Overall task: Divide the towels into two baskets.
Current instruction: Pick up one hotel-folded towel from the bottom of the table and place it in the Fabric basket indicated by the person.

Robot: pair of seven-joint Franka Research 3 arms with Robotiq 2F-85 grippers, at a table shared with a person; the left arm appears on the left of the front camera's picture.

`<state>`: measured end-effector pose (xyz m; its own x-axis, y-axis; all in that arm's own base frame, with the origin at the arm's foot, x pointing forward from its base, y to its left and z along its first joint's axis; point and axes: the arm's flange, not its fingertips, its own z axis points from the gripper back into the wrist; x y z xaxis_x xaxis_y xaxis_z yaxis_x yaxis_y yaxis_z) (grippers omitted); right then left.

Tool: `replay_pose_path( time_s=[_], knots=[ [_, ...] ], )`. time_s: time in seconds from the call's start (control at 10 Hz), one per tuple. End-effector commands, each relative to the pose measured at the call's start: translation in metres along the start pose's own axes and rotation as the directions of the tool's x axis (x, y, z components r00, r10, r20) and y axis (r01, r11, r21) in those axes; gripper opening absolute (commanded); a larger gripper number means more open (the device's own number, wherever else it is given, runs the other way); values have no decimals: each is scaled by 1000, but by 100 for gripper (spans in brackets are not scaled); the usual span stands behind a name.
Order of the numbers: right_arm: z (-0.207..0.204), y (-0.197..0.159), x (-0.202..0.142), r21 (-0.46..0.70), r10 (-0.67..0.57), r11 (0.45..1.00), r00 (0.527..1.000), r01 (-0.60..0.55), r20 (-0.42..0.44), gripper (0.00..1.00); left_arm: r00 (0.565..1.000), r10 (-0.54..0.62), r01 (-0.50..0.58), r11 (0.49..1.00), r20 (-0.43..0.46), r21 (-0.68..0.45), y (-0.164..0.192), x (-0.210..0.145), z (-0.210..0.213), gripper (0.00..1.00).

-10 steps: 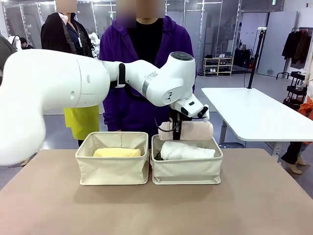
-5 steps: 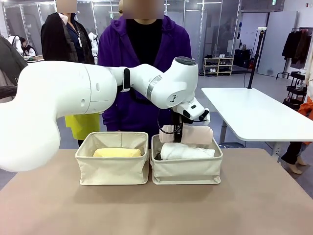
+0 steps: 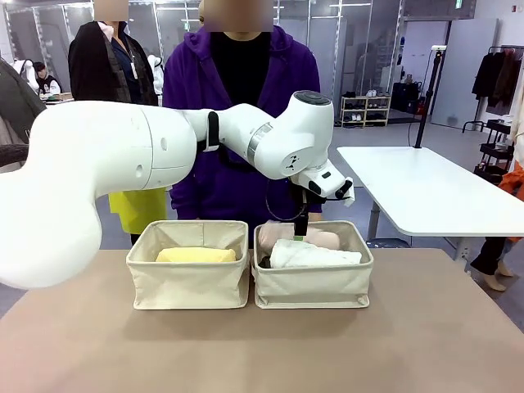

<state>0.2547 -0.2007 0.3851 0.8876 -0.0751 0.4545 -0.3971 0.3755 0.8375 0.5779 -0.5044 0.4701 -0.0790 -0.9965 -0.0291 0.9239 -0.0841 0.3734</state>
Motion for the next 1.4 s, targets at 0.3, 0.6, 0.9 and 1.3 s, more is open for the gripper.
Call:
replay_pose_path(
  time_s=[0.3,0.6,0.9,1.3],
  knots=[
    [0,3,-1,11,16,1000,1000,-17,14,100,1000,0,0,1000,2,2,0,1,2,100],
    [0,3,-1,11,16,1000,1000,-17,14,100,1000,0,0,1000,2,2,0,1,2,100],
    [0,3,-1,11,16,1000,1000,-17,14,100,1000,0,0,1000,2,2,0,1,2,100],
    [0,3,-1,11,16,1000,1000,-17,14,100,1000,0,0,1000,2,2,0,1,2,100]
  ],
)
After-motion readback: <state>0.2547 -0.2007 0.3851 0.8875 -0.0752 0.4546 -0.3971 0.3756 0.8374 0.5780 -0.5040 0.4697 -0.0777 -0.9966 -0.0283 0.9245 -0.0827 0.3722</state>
